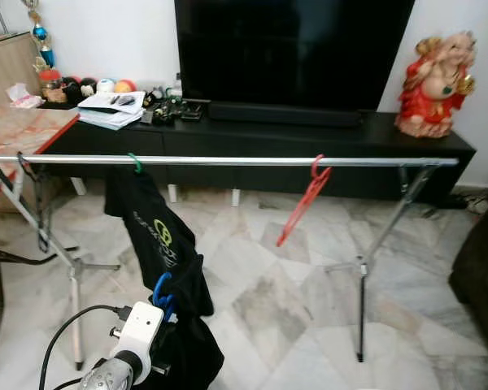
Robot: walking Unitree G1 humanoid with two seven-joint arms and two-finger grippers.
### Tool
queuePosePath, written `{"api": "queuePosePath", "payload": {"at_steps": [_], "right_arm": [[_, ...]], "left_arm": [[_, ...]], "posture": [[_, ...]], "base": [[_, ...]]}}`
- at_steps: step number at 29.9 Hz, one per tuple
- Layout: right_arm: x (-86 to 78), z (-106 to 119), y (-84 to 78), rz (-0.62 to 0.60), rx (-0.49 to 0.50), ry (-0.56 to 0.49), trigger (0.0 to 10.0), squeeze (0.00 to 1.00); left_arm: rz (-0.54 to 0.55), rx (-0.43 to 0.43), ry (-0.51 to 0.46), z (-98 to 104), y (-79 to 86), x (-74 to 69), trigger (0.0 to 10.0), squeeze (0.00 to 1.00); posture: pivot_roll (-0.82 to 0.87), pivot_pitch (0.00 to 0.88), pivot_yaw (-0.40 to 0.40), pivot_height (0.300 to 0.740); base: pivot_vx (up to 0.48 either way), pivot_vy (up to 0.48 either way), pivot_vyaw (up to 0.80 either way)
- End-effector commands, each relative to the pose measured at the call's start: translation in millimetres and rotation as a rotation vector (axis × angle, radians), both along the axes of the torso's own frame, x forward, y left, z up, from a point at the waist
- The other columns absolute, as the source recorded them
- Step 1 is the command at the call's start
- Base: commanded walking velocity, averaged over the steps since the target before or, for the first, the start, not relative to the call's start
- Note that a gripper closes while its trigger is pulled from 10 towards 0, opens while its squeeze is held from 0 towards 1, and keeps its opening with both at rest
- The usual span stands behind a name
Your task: Hang hanger
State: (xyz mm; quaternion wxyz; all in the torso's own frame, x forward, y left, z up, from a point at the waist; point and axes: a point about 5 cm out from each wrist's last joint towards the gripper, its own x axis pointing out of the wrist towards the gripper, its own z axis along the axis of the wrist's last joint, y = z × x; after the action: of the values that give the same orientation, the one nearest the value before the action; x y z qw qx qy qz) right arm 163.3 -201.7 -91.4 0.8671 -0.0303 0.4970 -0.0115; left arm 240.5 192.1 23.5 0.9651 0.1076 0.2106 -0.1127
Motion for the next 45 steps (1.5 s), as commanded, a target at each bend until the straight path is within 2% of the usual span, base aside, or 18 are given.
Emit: {"api": "queuePosePath", "payload": {"at_steps": [1,13,25,41,45], "right_arm": [[1.4,-0.3,6.1,0.009,0.018,0.0,10.0,0.0],[6.0,0.2,15.2,0.015,0.035,-0.005,10.0,0.0],[17.7,4.3,23.5,0.037,0.035,-0.019,10.0,0.0],[16.0,3.5,23.0,0.081,0.015,-0.001,10.0,0.0],[10.7,2.0,15.7,0.085,0.006,0.009,10.0,0.0]], "left_arm": [[-0.019,0.03,-0.03,5.8,1.0,2.6,10.0,0.0],[-0.015,0.009,-0.049,9.1,-5.3,6.2,10.0,0.0],[-0.035,0.003,-0.045,9.0,-9.2,6.6,10.0,0.0],[-0.045,0.001,-0.036,7.4,-14.1,7.8,10.0,0.0],[-0.054,-0.005,-0.035,7.0,-17.1,7.7,10.0,0.0]], "posture": [[0.11,0.0,-0.025,0.74],[0.1,0.0,-0.025,0.74],[0.1,0.0,-0.029,0.74],[0.1,0.0,-0.035,0.74],[0.1,0.0,-0.038,0.74]], "base": [[0.0,0.0,0.0],[0.0,0.0,0.0],[0.401,0.0,0.14],[0.448,0.0,0.0],[0.45,0.0,0.0]]}}
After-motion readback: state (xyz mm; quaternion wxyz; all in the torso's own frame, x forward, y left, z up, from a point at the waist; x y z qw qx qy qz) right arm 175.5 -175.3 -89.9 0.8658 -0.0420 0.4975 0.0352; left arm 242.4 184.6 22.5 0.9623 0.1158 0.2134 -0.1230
